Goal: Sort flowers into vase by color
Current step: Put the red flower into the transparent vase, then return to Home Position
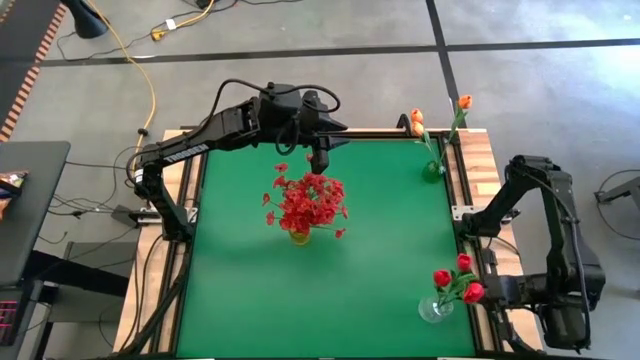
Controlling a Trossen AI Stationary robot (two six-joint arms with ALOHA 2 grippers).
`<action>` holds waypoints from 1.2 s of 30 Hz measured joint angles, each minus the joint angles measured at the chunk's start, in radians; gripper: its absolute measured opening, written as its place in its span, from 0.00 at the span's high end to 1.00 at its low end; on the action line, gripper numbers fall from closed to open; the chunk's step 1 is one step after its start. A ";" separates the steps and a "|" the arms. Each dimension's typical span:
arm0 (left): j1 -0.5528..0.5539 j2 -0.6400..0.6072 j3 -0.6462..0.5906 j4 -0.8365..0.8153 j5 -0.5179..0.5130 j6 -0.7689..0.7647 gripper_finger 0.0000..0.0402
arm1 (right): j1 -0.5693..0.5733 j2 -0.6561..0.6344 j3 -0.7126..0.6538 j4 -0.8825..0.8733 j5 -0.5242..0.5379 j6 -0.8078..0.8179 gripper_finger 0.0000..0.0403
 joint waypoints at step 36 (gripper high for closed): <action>0.001 0.000 0.000 0.041 0.000 0.047 0.66 | -0.019 -0.105 0.073 -0.003 -0.318 0.096 0.50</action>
